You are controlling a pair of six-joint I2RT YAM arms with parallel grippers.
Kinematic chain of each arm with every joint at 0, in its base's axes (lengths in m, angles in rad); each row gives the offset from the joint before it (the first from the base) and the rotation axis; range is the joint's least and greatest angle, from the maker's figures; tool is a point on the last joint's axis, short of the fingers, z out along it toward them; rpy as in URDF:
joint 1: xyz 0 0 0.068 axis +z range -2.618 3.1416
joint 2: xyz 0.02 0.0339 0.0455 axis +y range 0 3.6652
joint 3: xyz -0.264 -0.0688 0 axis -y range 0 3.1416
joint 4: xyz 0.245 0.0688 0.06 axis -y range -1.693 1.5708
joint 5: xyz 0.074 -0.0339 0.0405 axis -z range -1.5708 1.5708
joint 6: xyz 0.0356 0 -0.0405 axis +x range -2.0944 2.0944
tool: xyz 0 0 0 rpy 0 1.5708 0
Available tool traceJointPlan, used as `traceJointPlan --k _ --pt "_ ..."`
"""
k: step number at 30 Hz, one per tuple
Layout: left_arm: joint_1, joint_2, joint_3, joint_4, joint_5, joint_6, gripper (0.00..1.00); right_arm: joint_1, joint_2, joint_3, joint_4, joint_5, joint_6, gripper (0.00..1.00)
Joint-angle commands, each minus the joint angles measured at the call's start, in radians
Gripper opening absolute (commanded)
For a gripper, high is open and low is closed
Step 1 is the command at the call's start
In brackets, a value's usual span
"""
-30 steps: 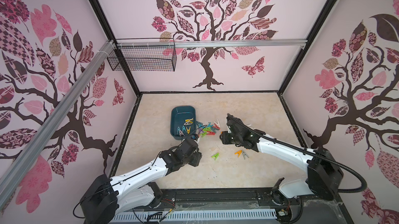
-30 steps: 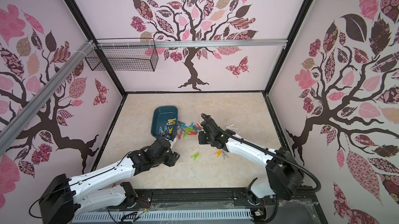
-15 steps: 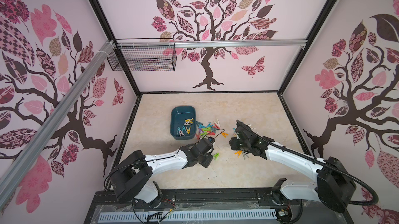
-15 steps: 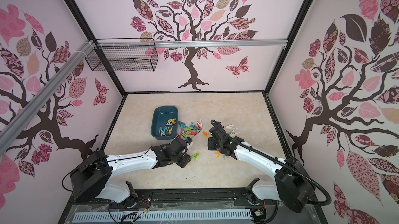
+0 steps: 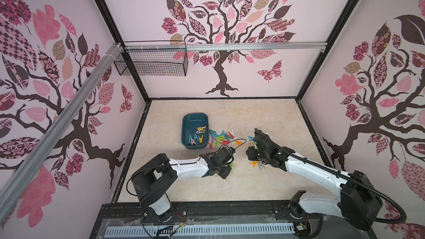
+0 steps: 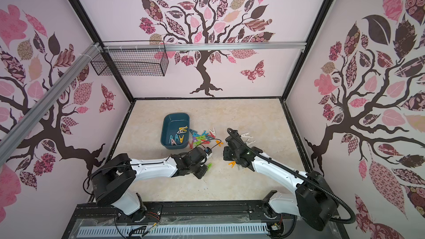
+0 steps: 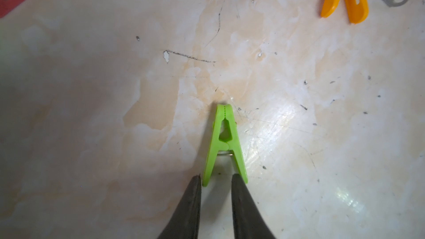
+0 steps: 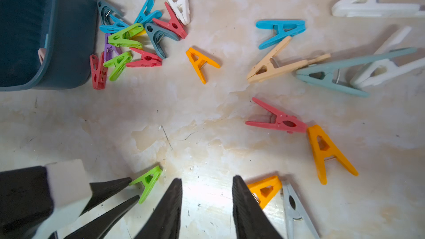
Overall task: Put the clothespins into the storage box
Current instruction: Pick up the clothespin from the center of the board, then place the clothespin in the storage box.
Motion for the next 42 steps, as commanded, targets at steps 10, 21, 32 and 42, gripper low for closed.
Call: traceJointPlan --k 10,21,32,42 --pt "-0.006 -0.059 0.05 -0.012 -0.048 0.001 0.05 -0.006 -0.019 -0.008 -0.009 0.009 0.015 0.4" --pt "0.168 -0.373 0.013 -0.138 -0.096 -0.038 0.02 -0.005 -0.005 -0.004 0.007 -0.012 0.021 0.39" --pt "0.646 -0.308 0.132 -0.196 -0.077 -0.03 0.03 -0.005 -0.001 -0.016 0.009 -0.04 0.025 0.39" --pt "0.701 -0.15 0.29 -0.232 -0.123 -0.056 0.44 -0.005 -0.062 -0.048 -0.061 -0.003 -0.001 0.39"
